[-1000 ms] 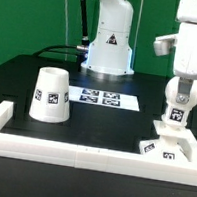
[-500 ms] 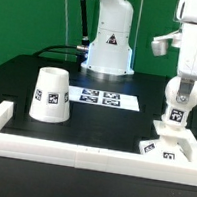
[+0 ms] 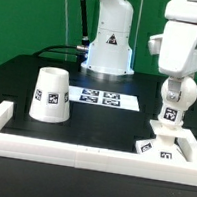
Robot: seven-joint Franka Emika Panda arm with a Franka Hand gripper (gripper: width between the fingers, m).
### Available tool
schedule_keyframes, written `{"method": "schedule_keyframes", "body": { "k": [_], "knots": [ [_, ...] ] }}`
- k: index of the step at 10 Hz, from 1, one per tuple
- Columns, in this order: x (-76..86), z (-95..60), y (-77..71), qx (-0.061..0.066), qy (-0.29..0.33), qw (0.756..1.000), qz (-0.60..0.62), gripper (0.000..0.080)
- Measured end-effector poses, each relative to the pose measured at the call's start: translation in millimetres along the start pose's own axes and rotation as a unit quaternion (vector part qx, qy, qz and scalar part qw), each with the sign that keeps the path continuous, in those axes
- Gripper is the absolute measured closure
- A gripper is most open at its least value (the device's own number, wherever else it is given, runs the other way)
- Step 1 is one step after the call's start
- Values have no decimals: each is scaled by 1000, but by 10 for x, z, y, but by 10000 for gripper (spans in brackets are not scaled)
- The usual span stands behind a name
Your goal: Assemble lamp
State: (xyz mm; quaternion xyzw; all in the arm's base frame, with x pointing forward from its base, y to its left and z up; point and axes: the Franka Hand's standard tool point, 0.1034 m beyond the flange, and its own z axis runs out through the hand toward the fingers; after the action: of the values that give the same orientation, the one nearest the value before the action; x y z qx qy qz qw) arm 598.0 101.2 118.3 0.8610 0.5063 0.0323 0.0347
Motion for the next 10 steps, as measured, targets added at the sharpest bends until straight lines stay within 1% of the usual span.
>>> {"method": "schedule_keyframes", "body": {
  "k": [2, 3, 5, 6, 9, 10],
  "knots": [
    [-2, 3, 2, 0, 0, 997, 77, 220],
    [-1, 3, 0, 3, 3, 988, 153, 220],
    [-9, 5, 7, 4, 3, 973, 230, 220],
    [-7, 9, 16, 2, 7, 969, 245, 220],
    [3, 11, 6, 3, 7, 937, 350, 220],
    [3, 11, 6, 3, 6, 931, 365, 220]
  ]
}}
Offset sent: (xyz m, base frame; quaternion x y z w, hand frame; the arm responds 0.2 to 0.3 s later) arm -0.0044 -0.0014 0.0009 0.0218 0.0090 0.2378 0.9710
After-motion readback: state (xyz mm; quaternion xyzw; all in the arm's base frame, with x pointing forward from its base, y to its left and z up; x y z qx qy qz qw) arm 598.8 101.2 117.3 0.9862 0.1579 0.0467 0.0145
